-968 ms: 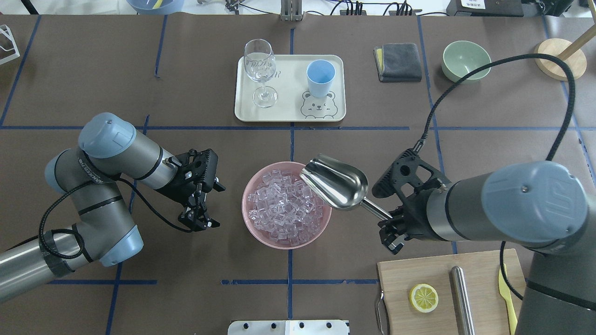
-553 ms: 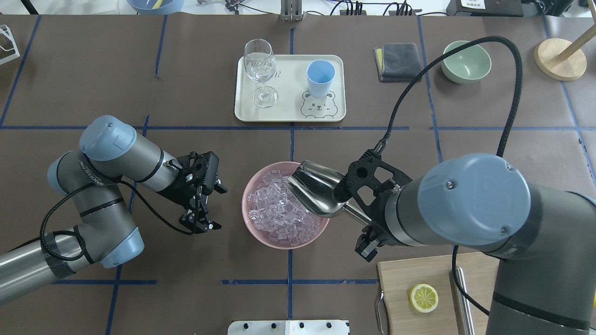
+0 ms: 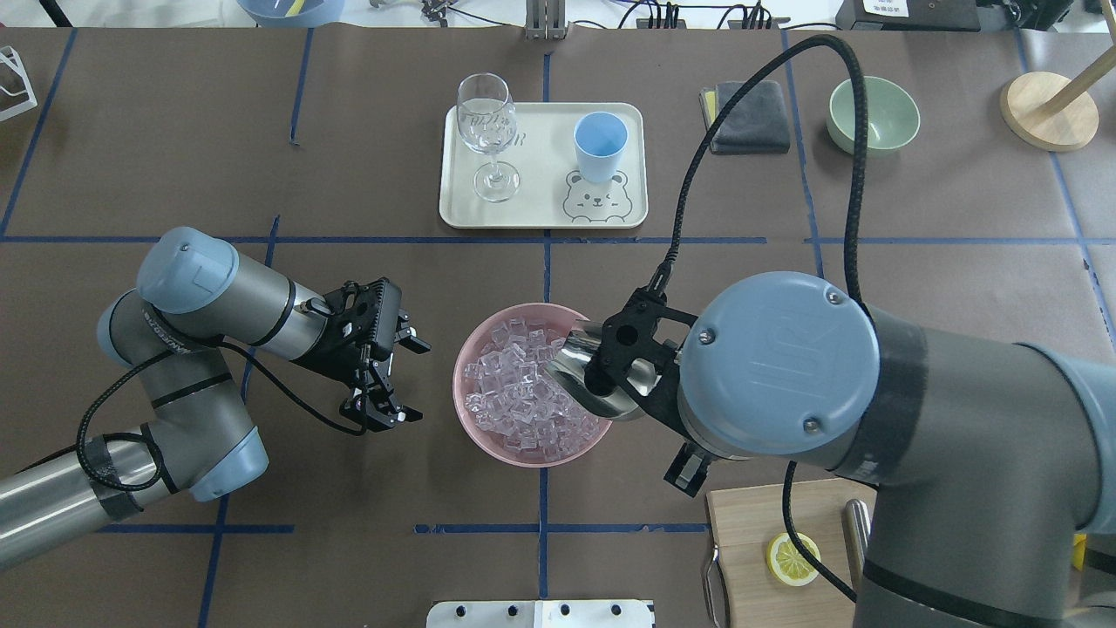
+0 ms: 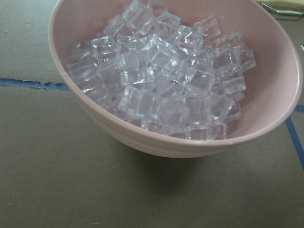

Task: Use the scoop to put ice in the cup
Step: 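Dip the scoop into the ice cubes with the right gripper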

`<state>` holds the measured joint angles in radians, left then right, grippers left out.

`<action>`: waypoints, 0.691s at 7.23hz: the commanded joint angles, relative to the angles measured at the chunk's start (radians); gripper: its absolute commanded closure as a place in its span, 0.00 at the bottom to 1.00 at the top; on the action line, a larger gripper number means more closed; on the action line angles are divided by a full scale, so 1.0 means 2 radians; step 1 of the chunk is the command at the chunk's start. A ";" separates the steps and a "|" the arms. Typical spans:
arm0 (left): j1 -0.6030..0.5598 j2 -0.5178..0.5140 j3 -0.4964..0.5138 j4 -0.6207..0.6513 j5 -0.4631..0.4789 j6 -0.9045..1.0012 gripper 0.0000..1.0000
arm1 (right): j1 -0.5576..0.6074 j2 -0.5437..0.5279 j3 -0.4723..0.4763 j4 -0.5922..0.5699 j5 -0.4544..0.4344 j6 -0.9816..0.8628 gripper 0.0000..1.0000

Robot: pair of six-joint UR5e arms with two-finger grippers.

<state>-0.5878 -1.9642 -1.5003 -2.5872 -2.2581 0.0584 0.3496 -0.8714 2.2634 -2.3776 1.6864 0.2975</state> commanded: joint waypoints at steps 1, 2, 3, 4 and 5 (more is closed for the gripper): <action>0.001 -0.001 0.002 -0.006 0.002 -0.008 0.00 | 0.000 0.035 -0.030 -0.051 -0.001 -0.037 1.00; 0.002 -0.001 0.004 -0.007 0.002 -0.008 0.00 | 0.000 0.048 -0.037 -0.086 -0.001 -0.047 1.00; 0.002 -0.003 0.005 -0.007 0.002 -0.009 0.00 | 0.000 0.064 -0.052 -0.103 -0.001 -0.062 1.00; 0.002 -0.007 0.008 -0.007 0.002 -0.009 0.00 | 0.000 0.064 -0.056 -0.107 0.000 -0.063 1.00; 0.002 -0.021 0.020 -0.009 0.006 -0.009 0.00 | 0.000 0.068 -0.066 -0.108 0.000 -0.064 1.00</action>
<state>-0.5846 -1.9822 -1.4810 -2.6027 -2.2516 0.0415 0.3497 -0.7465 2.1533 -2.5822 1.6853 0.1768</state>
